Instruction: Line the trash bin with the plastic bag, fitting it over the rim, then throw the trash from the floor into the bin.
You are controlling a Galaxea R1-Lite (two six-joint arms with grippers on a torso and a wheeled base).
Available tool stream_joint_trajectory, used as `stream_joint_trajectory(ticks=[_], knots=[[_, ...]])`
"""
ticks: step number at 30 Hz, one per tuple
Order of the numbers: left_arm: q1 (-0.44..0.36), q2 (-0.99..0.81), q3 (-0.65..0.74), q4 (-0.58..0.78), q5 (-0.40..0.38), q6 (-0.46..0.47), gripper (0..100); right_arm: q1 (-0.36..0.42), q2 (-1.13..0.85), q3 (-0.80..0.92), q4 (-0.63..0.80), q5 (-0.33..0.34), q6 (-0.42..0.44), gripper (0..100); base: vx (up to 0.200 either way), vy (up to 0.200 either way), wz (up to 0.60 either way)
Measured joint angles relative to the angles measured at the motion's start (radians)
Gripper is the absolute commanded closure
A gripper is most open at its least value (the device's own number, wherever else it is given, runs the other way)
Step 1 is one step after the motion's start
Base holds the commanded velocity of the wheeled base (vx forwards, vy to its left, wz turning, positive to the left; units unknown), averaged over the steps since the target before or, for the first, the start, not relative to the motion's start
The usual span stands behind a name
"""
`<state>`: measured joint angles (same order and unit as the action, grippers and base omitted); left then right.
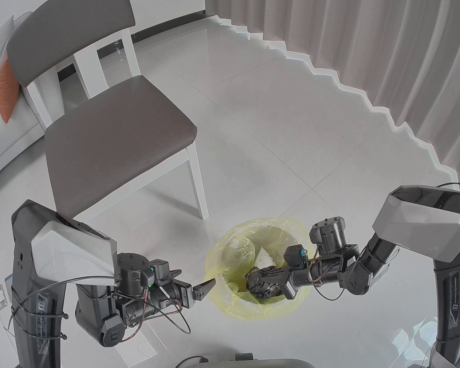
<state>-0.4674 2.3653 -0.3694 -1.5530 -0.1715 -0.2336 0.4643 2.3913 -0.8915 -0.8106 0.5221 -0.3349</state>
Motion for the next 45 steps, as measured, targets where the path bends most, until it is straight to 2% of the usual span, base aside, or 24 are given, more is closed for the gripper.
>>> stream_joint_trajectory(ticks=[5, 18, 34, 35, 45], knots=[[-0.001, 0.007, -0.003, 0.0, 0.001, 0.0, 0, 0.016, 0.003, 0.011, -0.01, 0.0, -0.007, 100, 0.0, 0.0, 0.0], [-0.006, 0.012, -0.003, 0.0, 0.004, -0.001, 0, -0.065, 0.055, -0.092, -0.002, 0.0, -0.008, 100, 0.0, 0.0, 0.0], [-0.005, 0.014, -0.003, 0.0, 0.006, -0.001, 0, -0.074, 0.08, -0.112, 0.0, 0.0, -0.011, 100, 0.0, 0.0, 0.0], [-0.005, 0.014, -0.003, 0.0, 0.006, 0.0, 0, -0.074, 0.08, -0.112, 0.0, 0.0, -0.012, 0, 0.0, 0.0, 0.0], [-0.004, 0.012, -0.003, 0.0, 0.011, -0.001, 0, -0.072, 0.08, -0.109, -0.008, -0.001, -0.013, 0, 0.0, 0.0, 0.0]])
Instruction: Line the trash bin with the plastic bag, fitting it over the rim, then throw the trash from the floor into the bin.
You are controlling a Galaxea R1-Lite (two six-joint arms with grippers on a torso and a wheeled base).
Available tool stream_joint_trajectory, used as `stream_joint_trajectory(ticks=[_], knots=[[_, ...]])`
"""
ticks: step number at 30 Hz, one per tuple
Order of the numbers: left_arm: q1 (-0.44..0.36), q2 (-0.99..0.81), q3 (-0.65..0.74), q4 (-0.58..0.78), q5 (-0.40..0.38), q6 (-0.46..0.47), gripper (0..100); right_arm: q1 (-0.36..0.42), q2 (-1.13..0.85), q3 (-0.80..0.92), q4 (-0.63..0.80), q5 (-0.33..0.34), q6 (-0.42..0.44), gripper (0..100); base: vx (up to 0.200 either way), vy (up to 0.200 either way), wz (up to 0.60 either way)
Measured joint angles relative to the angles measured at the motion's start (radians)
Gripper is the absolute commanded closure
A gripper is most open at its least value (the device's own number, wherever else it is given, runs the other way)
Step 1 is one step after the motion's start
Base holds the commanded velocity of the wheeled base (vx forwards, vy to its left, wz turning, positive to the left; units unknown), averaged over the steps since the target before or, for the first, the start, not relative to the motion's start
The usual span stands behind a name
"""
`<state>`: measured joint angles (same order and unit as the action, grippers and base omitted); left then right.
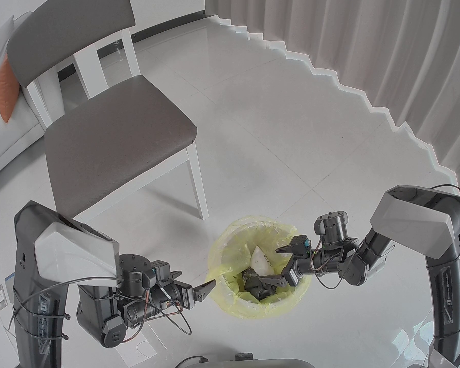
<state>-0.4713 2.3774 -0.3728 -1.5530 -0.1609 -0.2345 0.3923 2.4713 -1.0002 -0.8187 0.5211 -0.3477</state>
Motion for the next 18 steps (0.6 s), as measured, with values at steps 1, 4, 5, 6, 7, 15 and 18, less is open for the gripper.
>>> stream_joint_trajectory(ticks=[1, 4, 5, 6, 7, 15, 18], knots=[[0.0, 0.0, 0.0, 0.0, 0.0, 0.0, 0, 0.0, 0.0, 0.001, 0.0, 0.0, 0.0, 0, 0.0, 0.0, 0.0], [0.0, -0.001, 0.0, 0.0, 0.0, 0.0, 0, 0.0, 0.0, 0.001, -0.002, 0.0, 0.0, 0, 0.0, 0.0, 0.0], [0.0, -0.001, 0.0, 0.0, 0.0, 0.0, 0, 0.0, -0.001, 0.002, -0.002, 0.0, 0.0, 0, 0.0, 0.0, 0.0], [0.0, -0.001, 0.0, 0.0, 0.0, 0.0, 0, 0.0, -0.002, 0.003, -0.003, 0.0, -0.001, 0, 0.0, 0.0, 0.0], [0.0, -0.001, 0.0, 0.0, 0.001, 0.0, 0, 0.0, -0.002, 0.004, -0.003, 0.0, -0.001, 0, 0.0, 0.0, 0.0], [0.0, -0.003, 0.002, 0.0, 0.001, 0.0, 0, -0.01, -0.043, 0.022, -0.005, 0.0, -0.012, 0, 0.0, 0.0, 0.0], [0.0, -0.008, 0.002, 0.0, 0.003, 0.0, 0, -0.031, -0.088, 0.029, -0.005, 0.0, -0.008, 0, 0.0, 0.0, 0.0]])
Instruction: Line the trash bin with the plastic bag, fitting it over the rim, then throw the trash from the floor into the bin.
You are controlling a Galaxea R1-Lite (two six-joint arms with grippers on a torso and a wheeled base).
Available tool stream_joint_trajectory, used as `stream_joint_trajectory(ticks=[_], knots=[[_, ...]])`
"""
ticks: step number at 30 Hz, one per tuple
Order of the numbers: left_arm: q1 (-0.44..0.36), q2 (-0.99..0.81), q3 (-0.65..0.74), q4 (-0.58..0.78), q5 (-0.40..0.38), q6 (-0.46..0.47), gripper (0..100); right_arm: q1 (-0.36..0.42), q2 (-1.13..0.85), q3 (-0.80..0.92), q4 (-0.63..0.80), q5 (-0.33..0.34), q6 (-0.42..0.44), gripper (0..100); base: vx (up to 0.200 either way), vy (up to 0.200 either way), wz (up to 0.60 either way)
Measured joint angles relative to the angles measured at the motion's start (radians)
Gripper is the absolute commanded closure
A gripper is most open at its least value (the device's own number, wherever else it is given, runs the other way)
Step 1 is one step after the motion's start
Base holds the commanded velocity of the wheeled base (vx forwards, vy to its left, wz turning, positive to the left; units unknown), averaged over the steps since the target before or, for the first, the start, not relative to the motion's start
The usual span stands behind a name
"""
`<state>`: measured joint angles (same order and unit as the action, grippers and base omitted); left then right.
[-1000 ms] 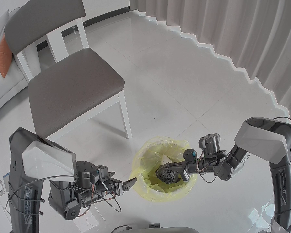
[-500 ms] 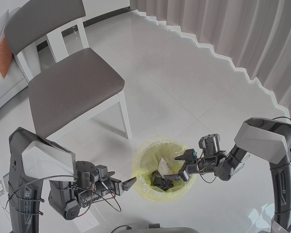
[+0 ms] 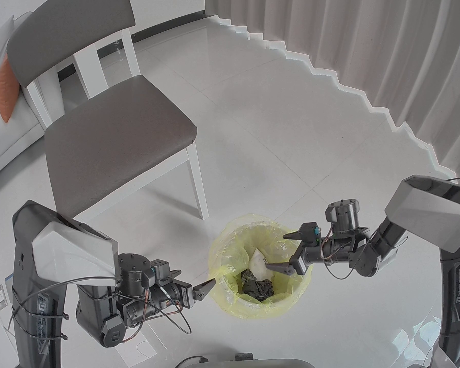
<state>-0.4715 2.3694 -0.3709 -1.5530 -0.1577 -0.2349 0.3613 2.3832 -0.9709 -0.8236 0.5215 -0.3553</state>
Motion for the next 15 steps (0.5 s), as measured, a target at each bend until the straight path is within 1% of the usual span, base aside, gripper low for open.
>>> stream_joint_trajectory(ticks=[4, 8, 11, 15], knots=[[-0.001, -0.011, -0.012, 0.001, 0.006, -0.001, 0, -0.056, -0.069, 0.006, 0.0, 0.001, 0.024, 0, 0.0, 0.0, 0.0], [-0.002, -0.029, -0.045, 0.0, 0.013, -0.002, 0, -0.122, -0.141, 0.008, -0.002, 0.007, 0.135, 0, 0.0, 0.0, 0.0], [-0.002, -0.04, -0.069, 0.0, 0.013, -0.002, 0, -0.169, -0.18, 0.009, -0.02, 0.027, 0.216, 0, 0.0, 0.0, 0.0], [0.003, -0.052, -0.097, 0.004, -0.01, -0.006, 0, -0.209, -0.208, 0.016, -0.05, 0.05, 0.328, 0, 0.0, 0.0, 0.0]])
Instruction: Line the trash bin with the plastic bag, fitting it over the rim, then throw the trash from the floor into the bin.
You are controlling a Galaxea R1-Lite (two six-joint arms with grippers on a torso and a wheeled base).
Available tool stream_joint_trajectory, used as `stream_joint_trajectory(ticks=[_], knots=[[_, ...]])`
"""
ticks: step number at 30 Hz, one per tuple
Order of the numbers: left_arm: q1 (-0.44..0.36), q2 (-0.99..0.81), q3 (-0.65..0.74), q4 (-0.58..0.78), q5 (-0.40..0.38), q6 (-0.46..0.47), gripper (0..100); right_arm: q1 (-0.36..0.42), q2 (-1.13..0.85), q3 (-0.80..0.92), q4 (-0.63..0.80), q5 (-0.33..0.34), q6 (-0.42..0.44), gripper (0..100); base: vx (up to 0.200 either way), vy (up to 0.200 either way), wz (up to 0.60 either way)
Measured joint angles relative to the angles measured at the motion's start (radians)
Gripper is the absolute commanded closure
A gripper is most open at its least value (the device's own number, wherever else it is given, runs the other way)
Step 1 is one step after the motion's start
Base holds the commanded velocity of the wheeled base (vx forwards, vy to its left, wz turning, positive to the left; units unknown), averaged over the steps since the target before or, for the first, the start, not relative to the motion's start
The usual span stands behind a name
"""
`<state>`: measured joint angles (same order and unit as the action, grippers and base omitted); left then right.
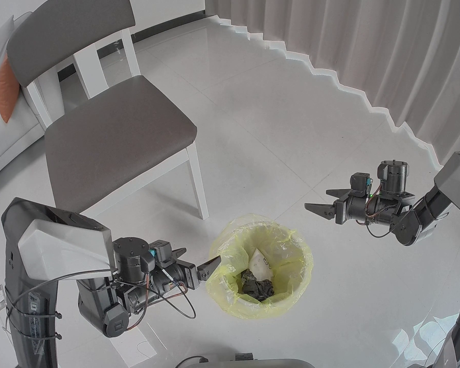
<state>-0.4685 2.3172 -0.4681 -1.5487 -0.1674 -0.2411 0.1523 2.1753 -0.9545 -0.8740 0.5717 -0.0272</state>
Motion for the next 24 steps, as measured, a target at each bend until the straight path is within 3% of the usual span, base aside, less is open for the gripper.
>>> stream_joint_trajectory(ticks=[4, 10, 17, 24], knots=[[0.004, -0.017, -0.05, 0.109, -0.014, -0.031, 0, -0.016, -0.007, 0.008, -0.005, 0.006, 0.06, 0, 0.0, 0.0, 0.0], [0.003, -0.076, -0.176, 0.414, -0.019, -0.083, 0, -0.019, 0.004, 0.012, -0.002, 0.006, 0.084, 0, 0.0, 0.0, 0.0], [-0.014, -0.111, -0.473, 0.682, -0.019, -0.103, 0, -0.01, 0.008, 0.015, 0.004, 0.006, 0.087, 0, 0.0, 0.0, 0.0], [-0.038, -0.034, -0.771, 0.837, -0.013, -0.106, 0, -0.006, -0.024, 0.042, 0.034, 0.003, 0.073, 0, 0.0, 0.0, 0.0]])
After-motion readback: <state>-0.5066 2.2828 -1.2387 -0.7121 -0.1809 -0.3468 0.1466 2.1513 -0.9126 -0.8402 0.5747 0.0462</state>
